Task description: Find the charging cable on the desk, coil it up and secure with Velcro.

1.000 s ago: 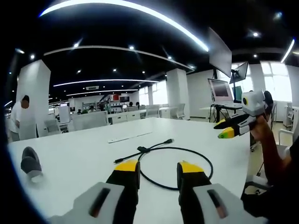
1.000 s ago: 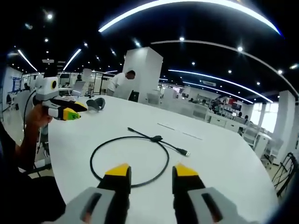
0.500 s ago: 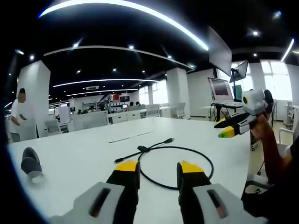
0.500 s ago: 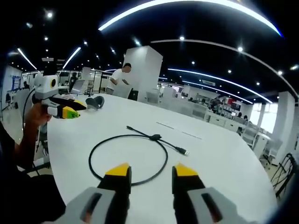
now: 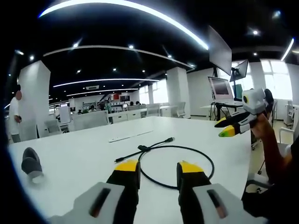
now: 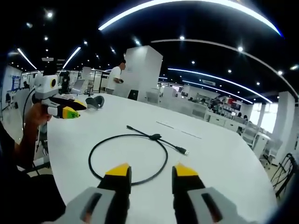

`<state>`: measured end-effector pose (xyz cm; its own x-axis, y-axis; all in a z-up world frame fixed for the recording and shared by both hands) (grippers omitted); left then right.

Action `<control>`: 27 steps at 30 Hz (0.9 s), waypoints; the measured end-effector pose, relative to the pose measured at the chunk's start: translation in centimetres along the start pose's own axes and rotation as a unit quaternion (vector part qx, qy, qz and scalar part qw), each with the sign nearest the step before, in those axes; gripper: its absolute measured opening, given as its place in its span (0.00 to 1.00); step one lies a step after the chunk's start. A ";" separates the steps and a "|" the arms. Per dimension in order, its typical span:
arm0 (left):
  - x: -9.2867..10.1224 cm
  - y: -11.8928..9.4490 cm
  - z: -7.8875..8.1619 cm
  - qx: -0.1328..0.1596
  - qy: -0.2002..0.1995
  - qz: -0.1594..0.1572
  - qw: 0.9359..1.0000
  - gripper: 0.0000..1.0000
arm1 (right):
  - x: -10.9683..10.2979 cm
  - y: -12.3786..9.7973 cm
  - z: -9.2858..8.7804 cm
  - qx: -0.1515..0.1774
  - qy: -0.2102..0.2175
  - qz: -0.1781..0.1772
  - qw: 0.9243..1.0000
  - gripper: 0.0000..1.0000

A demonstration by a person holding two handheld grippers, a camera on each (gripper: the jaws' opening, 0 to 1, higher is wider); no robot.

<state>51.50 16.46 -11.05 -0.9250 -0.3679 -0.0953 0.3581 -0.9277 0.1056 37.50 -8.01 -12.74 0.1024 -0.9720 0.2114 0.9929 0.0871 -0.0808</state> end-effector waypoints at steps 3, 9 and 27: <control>0.1 0.0 0.0 0.001 0.002 -0.002 1.000 0.31 | 0.0 0.0 0.0 -0.002 0.000 0.000 1.000 0.36; 0.1 0.0 0.1 0.001 0.003 0.000 1.000 0.31 | 0.0 -0.1 0.0 -0.002 -0.001 0.001 1.000 0.36; 0.2 0.1 0.1 -0.001 0.002 0.001 1.000 0.31 | 0.2 -0.3 0.0 -0.003 0.000 -0.001 1.000 0.36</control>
<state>51.34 16.31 -11.00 -0.9239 -0.3696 -0.0994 0.3596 -0.9272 0.1046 37.23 -8.25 -12.71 0.0997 -0.9724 0.2109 0.9928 0.0832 -0.0858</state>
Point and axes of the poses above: the point that each gripper's makers call its tool centre point, and the gripper's own axes: y roughly forward along the fingers, x roughly to its right, z roughly out of its top, the point moved 5 cm from there along -y, roughly backward along the fingers, and after that the axes turned 13 degrees about x, right-handed, at the moved point
